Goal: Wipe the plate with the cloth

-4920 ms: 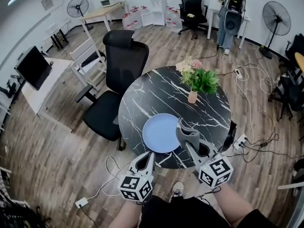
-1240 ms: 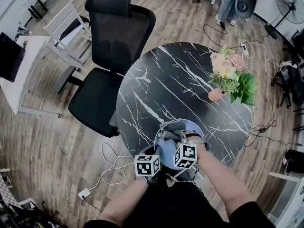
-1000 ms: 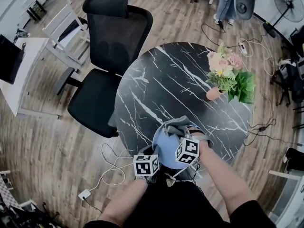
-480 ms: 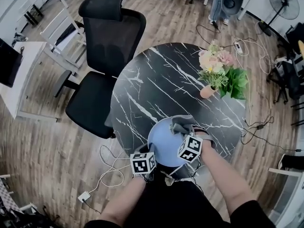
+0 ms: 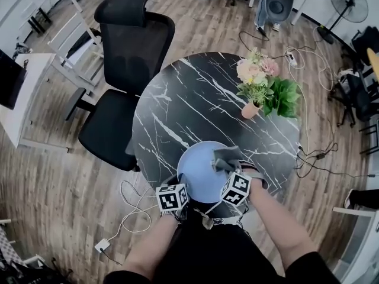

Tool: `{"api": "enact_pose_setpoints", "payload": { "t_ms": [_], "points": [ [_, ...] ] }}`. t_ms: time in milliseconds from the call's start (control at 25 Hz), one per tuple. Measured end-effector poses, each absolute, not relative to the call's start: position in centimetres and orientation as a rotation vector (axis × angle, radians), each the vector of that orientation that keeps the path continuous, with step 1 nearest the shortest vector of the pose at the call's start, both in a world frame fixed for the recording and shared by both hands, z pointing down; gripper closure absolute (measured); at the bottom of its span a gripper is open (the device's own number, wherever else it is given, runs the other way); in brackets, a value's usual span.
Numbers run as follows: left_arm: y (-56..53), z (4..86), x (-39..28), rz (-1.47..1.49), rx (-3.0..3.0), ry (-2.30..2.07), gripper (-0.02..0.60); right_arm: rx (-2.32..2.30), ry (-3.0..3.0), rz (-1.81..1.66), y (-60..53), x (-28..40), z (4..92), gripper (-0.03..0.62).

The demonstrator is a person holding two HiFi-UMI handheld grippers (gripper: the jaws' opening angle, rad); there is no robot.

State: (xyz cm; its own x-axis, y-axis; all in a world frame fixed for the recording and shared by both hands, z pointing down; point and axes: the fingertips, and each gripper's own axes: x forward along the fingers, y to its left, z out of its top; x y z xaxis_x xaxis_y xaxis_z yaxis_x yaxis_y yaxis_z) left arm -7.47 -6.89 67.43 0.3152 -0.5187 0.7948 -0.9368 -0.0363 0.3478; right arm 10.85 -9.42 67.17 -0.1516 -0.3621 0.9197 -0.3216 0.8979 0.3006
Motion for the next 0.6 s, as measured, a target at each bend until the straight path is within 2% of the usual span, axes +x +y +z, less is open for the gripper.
{"api": "enact_pose_setpoints", "payload": {
  "t_ms": [600],
  "points": [
    [-6.8, 67.2, -7.5, 0.577, 1.665, -1.371, 0.526, 0.404, -1.738, -0.116, -3.5, 11.6, 66.5, 0.536]
  ]
}}
